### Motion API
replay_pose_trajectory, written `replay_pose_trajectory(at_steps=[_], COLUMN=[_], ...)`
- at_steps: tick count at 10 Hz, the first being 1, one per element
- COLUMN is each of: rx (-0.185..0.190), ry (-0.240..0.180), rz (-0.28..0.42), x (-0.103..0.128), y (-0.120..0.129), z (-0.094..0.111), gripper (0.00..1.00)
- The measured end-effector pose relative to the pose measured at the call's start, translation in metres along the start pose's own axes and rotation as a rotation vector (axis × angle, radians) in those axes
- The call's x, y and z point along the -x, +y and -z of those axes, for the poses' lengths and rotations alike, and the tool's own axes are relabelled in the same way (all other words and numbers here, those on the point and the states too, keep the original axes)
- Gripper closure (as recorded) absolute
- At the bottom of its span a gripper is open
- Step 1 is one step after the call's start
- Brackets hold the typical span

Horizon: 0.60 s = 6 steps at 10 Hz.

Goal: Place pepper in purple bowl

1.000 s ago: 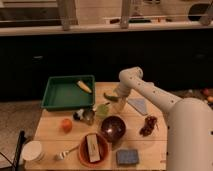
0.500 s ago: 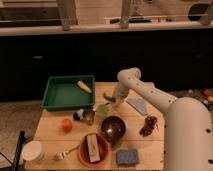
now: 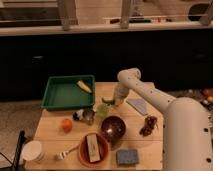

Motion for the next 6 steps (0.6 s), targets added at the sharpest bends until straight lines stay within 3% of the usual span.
replay_pose_trajectory(at_steps=[6], rx=[-0.090], ry=[-0.004], rz=[-0.067], x=[-0.017], y=[-0.005], z=[0.026], gripper=[1.00])
